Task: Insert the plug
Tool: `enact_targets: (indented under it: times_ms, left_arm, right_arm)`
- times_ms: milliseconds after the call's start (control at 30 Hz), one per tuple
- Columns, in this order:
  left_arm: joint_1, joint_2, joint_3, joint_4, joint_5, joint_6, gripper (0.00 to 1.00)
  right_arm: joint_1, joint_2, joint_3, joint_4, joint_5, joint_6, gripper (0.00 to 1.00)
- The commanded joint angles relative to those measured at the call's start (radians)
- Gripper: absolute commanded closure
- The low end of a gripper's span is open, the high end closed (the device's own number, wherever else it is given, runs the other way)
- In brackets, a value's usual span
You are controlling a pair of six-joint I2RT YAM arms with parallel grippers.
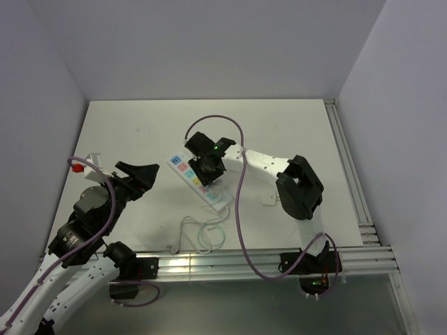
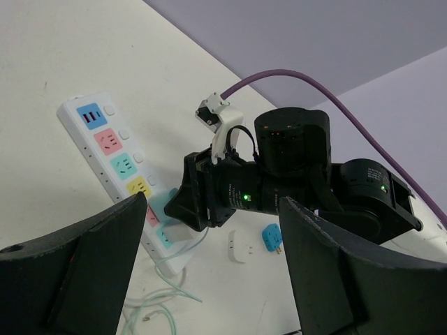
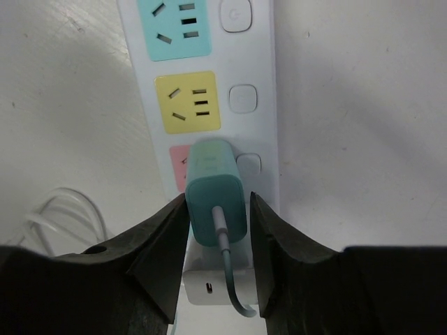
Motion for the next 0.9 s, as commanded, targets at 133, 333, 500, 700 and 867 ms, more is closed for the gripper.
enact_targets:
  times_ms: [133,333,500,700,867]
  left_arm:
    - [0.003,-0.015,0.006,0.021,-0.003,0.015,0.17]
    - [0.002,-0.013,0.008,0.023,-0.001,0.017,0.17]
    - [0.003,-0.012,0.008,0.026,0.000,0.017,0.17]
    - [0.003,-0.016,0.016,0.020,0.000,0.017,0.17]
    - [0.002,-0.021,0.019,0.017,-0.008,0.018,0.17]
  right_arm:
    - [0.021,0.011,0.069,-0.014,0.038,0.006,0.85]
    - [0.038,0.072,0.121,-0.077,0.110,0.018,1.00]
    - [0.068,0.115,0.125,-0.091,0.178,0.048,1.00]
    - [0.094,0.196,0.114,-0.099,0.250,0.040,1.00]
    - [0.098,0.229,0.097,-0.071,0.184,0.034,1.00]
